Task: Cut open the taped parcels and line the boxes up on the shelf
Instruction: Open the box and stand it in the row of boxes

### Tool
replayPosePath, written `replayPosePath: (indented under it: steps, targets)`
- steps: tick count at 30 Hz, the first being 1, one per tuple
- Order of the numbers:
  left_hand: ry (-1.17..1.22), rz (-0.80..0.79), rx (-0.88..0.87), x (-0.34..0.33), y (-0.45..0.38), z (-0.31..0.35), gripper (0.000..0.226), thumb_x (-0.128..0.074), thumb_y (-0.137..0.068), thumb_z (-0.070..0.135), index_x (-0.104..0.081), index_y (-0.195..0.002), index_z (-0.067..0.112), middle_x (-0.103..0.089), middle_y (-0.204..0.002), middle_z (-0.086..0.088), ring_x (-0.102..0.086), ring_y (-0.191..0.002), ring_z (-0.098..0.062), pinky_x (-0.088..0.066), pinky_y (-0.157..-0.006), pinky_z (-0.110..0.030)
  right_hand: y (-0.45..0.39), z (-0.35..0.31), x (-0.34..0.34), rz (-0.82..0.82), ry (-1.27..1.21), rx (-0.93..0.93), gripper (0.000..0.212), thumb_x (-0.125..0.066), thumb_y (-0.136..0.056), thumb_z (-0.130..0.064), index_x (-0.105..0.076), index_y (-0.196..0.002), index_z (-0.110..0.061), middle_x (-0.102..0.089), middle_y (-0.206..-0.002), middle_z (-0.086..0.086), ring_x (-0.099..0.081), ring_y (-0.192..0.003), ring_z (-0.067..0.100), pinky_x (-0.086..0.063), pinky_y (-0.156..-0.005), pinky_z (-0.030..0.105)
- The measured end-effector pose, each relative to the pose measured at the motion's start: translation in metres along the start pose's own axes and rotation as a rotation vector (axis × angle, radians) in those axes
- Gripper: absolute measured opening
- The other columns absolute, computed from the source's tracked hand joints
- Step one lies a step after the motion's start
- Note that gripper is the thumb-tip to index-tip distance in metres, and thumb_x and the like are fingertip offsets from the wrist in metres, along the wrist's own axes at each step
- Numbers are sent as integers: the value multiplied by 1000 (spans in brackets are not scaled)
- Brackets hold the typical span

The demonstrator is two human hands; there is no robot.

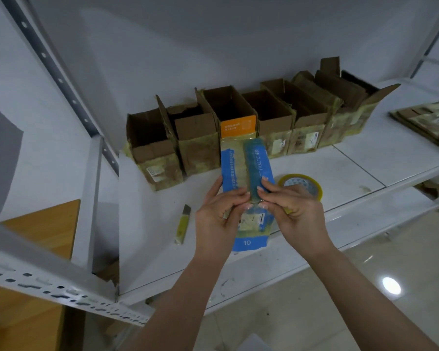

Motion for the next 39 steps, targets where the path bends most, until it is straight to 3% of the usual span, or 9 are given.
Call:
replayPosePath:
  steps: [2,7,14,18,22,27,33,37,39]
  targets:
    - [-18,-15,0,1,-1,0,18,-73,-81,0,-75,-99,4,-64,-109,8,-37,-127,18,-40,-108,-34,2,1,1,-19,-6,-16,30,-70,-83,-11,-72,-112,-8,-67,-122,6,-68,-103,25,-55,-86,41]
    - [-162,-65,-3,0,-2,7,32,-75,-80,26,-73,-111,18,-62,-124,4,-42,-132,-25,-38,-107,-28,5,4,0,-18,-47,-82,34,-74,-82,-9,-69,-116,-9,-67,-125,1,-67,-102,24,-58,-81,43]
    - [-186,-19,0,-9,-7,5,15,-75,-79,15,-78,-94,14,-71,-104,6,-46,-126,-21,-39,-105,-32,6,12,1,31,-176,-143,19,-72,-80,9,-75,-92,-5,-71,-112,7,-66,-109,22,-56,-88,45]
    - [-100,-64,-1,-6,-9,2,21,-75,-79,20,-76,-100,15,-64,-110,14,-37,-129,9,-43,-105,-44,7,16,3,-14,-283,-216,28,-72,-82,5,-72,-106,-11,-68,-120,2,-65,-113,12,-56,-90,30]
    - [51,-49,110,8,-1,-11,31,-75,-80,13,-71,-110,10,-63,-122,5,-54,-126,-12,-55,-93,-44,9,17,6,13,-397,-248,34,-70,-82,9,-67,-106,-14,-66,-118,-8,-62,-114,0,-52,-88,14]
    - [68,85,92,13,7,-5,22,-70,-82,11,-72,-104,10,-63,-114,10,-59,-112,7,-59,-80,-29,10,15,1,31,-378,-248,28,-68,-82,11,-69,-101,-9,-66,-117,-4,-63,-112,1,-52,-91,17]
    - [118,55,95,10,12,-9,26,-67,-87,4,-69,-111,14,-63,-123,7,-57,-120,0,-59,-84,-33,12,16,0,42,-383,-228,31,-68,-83,9,-66,-103,-14,-65,-120,-7,-59,-115,-6,-51,-89,15]
    - [140,62,134,10,15,-15,25,-62,-91,2,-70,-113,10,-63,-127,3,-56,-122,-1,-60,-84,-39,13,19,-8,29,-341,-273,28,-75,-80,2,-66,-98,-17,-57,-118,-38,-46,-133,2,-51,-92,16]
    - [120,70,142,8,13,-11,27,-63,-91,-1,-69,-113,14,-61,-126,8,-56,-120,1,-60,-83,-39,9,16,-12,26,-328,-300,36,-76,-79,1,-61,-92,-28,-59,-110,-42,-60,-117,3,-51,-86,13]
Point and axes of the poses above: each hand's wrist, its own y-axis away from the middle knuckle, its own x-axis out of the back of the hand, z = x × y, the point moved 6 cm from there along -y, towards the middle knuckle
